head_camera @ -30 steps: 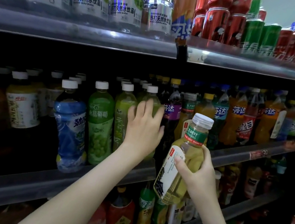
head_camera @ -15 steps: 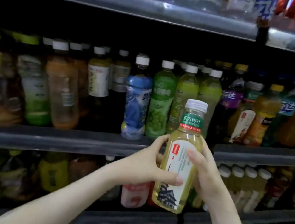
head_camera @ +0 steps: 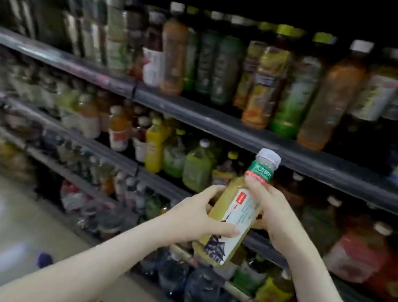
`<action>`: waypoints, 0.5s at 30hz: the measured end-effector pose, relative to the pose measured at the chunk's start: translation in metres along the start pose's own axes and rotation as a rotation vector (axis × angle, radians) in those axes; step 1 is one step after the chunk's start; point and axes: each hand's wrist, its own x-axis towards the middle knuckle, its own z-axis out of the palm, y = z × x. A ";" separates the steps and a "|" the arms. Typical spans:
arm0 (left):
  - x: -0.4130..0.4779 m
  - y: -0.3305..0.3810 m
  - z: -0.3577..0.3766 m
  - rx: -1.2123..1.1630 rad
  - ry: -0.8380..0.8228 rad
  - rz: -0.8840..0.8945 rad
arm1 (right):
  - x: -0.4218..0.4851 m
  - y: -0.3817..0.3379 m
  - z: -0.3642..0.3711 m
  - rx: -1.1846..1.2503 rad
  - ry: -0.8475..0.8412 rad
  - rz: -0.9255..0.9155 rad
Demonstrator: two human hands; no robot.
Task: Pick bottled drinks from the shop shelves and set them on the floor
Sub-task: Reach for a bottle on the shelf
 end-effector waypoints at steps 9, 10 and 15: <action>-0.146 -0.116 -0.140 0.245 0.390 -0.242 | 0.013 0.014 0.254 -0.007 -0.352 0.129; -0.155 -0.125 -0.155 0.267 0.429 -0.257 | 0.015 0.013 0.278 -0.009 -0.330 0.135; -0.191 -0.153 -0.244 0.283 0.504 -0.246 | 0.039 -0.010 0.377 -0.013 -0.298 0.059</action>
